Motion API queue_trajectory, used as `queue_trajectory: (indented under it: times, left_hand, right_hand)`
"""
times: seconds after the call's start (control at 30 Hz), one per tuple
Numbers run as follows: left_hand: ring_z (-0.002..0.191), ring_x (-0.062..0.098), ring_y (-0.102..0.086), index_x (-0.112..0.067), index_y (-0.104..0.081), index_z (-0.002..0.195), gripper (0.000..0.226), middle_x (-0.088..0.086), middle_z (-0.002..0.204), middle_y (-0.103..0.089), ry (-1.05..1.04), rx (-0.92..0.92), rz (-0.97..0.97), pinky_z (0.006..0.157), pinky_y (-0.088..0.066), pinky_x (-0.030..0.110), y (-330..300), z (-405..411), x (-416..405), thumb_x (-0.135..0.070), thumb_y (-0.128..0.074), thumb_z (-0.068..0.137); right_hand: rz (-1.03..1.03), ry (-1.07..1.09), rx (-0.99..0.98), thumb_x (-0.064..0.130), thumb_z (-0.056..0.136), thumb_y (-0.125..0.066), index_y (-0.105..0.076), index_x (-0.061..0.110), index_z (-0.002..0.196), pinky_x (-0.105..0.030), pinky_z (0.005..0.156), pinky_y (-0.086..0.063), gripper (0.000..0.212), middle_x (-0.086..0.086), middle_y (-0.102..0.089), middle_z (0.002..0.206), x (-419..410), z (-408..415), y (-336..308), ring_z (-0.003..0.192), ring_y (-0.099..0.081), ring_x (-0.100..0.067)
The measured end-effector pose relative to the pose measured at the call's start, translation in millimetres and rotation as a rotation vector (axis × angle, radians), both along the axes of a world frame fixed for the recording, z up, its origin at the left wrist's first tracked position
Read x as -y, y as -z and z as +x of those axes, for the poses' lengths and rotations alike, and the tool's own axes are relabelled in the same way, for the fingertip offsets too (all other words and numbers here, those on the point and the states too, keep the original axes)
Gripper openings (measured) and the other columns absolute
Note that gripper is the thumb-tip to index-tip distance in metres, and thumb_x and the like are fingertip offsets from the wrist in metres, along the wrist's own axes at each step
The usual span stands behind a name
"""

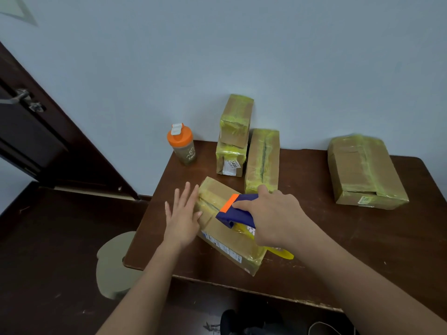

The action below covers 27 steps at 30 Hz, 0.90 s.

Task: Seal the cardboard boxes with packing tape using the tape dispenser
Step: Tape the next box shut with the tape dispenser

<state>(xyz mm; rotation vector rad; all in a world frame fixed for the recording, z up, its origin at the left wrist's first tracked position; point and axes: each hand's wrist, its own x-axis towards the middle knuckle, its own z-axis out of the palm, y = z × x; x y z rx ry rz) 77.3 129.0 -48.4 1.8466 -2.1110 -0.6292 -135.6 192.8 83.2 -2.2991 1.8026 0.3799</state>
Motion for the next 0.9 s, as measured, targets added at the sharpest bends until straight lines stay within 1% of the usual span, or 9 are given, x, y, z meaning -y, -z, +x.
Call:
queue_trajectory:
  times: [0.07, 0.2, 0.37, 0.5, 0.6, 0.7, 0.77, 0.83, 0.9]
  left_hand:
    - [0.144, 0.011, 0.020, -0.033, -0.005, 0.154, 0.064, -0.014, 0.159, 0.010, 0.105, 0.126, -0.074, 0.114, 0.017, 0.045, 1.7, 1.8, -0.7, -0.020, -0.040, 0.102]
    - [0.142, 0.004, 0.020, -0.029, -0.001, 0.154, 0.059, -0.014, 0.160, 0.007, 0.210, 0.218, -0.056, 0.113, 0.019, 0.040, 4.9, 3.9, -1.8, -0.020, -0.031, 0.104]
    - [0.141, 0.002, 0.020, -0.027, -0.001, 0.154, 0.059, -0.012, 0.160, 0.006, 0.230, 0.206, -0.005, 0.114, 0.016, 0.038, 4.1, 3.5, 1.4, -0.019, -0.031, 0.104]
    - [0.142, 0.004, 0.019, -0.027, 0.002, 0.154, 0.057, -0.012, 0.159, 0.008, 0.261, 0.287, -0.053, 0.113, 0.018, 0.036, -3.4, 3.8, 2.5, -0.022, -0.027, 0.105]
    - [0.143, 0.004, 0.017, -0.030, 0.001, 0.153, 0.063, -0.015, 0.156, 0.011, 0.343, 0.274, -0.099, 0.113, 0.020, 0.033, -5.0, 6.1, -3.4, -0.019, -0.035, 0.102]
    - [0.145, 0.003, 0.012, -0.031, -0.005, 0.153, 0.069, -0.017, 0.154, 0.008, 0.367, 0.241, -0.054, 0.112, 0.020, 0.031, -1.3, 5.0, -3.7, -0.012, -0.043, 0.098]
    - [0.146, 0.004, 0.010, -0.032, -0.006, 0.153, 0.071, -0.018, 0.153, 0.009, 0.372, 0.260, -0.041, 0.113, 0.018, 0.032, -2.6, 4.0, 1.2, -0.010, -0.045, 0.097]
    - [0.147, 0.006, 0.009, -0.032, -0.007, 0.153, 0.070, -0.018, 0.153, 0.010, 0.400, 0.252, -0.017, 0.115, 0.016, 0.033, -6.0, 4.1, 3.4, -0.014, -0.045, 0.098]
    - [0.145, 0.008, 0.017, -0.035, -0.007, 0.153, 0.063, -0.015, 0.154, 0.015, 0.449, 0.217, 0.026, 0.115, 0.018, 0.033, -9.0, 6.0, 0.5, -0.029, -0.042, 0.101]
  right_hand:
    - [0.004, -0.003, 0.002, 0.036, 0.086, -0.061, -0.029, 0.042, 0.145, -0.033, 0.072, -0.045, 0.067, -0.008, -0.040, 0.121, 1.8, 0.1, 0.8, 0.089, -0.051, -0.026]
    - [0.015, 0.000, -0.004, 0.037, 0.086, -0.063, -0.028, 0.042, 0.145, -0.034, 0.074, -0.044, 0.069, -0.008, -0.040, 0.123, 3.4, 0.4, 1.5, 0.091, -0.050, -0.026]
    - [-0.002, 0.006, -0.013, 0.036, 0.086, -0.062, -0.030, 0.041, 0.144, -0.033, 0.071, -0.042, 0.067, -0.008, -0.040, 0.122, 5.1, 2.4, 2.2, 0.087, -0.048, -0.025]
    - [0.011, 0.003, -0.012, 0.035, 0.086, -0.063, -0.034, 0.040, 0.142, -0.033, 0.071, -0.042, 0.063, -0.008, -0.041, 0.120, 6.7, 5.2, 1.0, 0.092, -0.052, -0.026]
    - [0.006, -0.003, -0.025, 0.034, 0.087, -0.062, -0.036, 0.041, 0.140, -0.032, 0.069, -0.042, 0.059, -0.008, -0.042, 0.118, 6.8, 8.3, 0.3, 0.089, -0.051, -0.026]
    - [0.001, -0.007, -0.046, 0.033, 0.088, -0.061, -0.038, 0.040, 0.138, -0.032, 0.068, -0.040, 0.056, -0.008, -0.041, 0.117, 7.0, 13.2, 0.7, 0.085, -0.046, -0.025]
    - [0.003, -0.004, -0.061, 0.032, 0.088, -0.061, -0.038, 0.040, 0.138, -0.033, 0.068, -0.041, 0.055, -0.008, -0.042, 0.118, 8.7, 15.2, 0.6, 0.088, -0.048, -0.026]
    - [0.018, 0.004, -0.058, 0.031, 0.089, -0.061, -0.038, 0.041, 0.139, -0.033, 0.069, -0.039, 0.056, -0.008, -0.042, 0.119, 11.7, 14.7, -0.2, 0.090, -0.048, -0.026]
    - [0.026, 0.011, -0.051, 0.031, 0.089, -0.060, -0.037, 0.042, 0.139, -0.033, 0.069, -0.038, 0.056, -0.007, -0.042, 0.119, 13.3, 14.6, -1.1, 0.089, -0.047, -0.025]
